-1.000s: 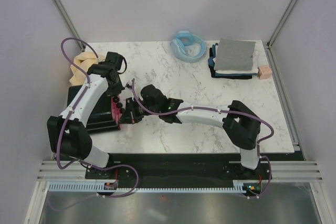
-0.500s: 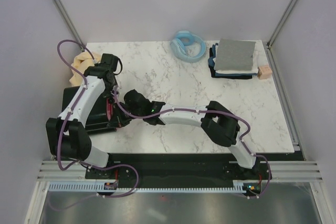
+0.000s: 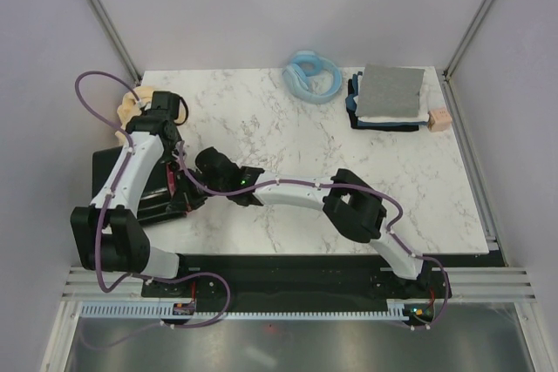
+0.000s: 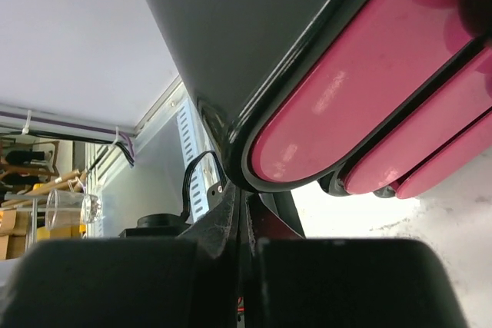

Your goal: Fold and stack the t-shirts

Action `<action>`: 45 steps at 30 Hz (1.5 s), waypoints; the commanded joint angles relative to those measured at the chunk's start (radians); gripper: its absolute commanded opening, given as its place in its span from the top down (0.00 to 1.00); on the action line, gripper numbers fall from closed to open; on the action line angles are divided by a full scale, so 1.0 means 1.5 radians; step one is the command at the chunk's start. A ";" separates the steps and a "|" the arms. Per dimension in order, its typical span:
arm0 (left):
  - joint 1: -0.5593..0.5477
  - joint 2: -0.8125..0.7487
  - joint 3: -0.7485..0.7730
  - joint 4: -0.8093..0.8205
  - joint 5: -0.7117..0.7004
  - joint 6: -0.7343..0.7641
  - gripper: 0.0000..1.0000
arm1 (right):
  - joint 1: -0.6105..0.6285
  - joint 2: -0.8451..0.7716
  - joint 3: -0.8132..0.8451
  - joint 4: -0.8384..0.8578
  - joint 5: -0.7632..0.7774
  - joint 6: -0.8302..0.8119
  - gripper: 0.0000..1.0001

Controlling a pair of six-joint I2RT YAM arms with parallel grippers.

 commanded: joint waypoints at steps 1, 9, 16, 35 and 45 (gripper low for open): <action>-0.008 -0.059 -0.028 -0.056 0.013 0.028 0.98 | -0.007 0.043 0.050 -0.008 -0.024 0.023 1.00; -0.004 -0.074 0.024 -0.032 0.053 0.013 0.73 | -0.035 -0.086 -0.103 -0.011 -0.015 -0.022 0.82; -0.017 -0.088 0.150 0.008 0.190 -0.112 0.63 | -0.157 -0.401 -0.296 -0.134 0.020 -0.074 0.77; -0.091 -0.168 0.134 0.076 0.271 -0.087 0.61 | -0.245 -0.743 -0.407 -0.430 0.344 -0.076 0.66; -0.093 -0.113 0.153 0.079 0.307 -0.077 0.61 | -0.251 -0.717 -0.403 -0.443 0.354 -0.081 0.66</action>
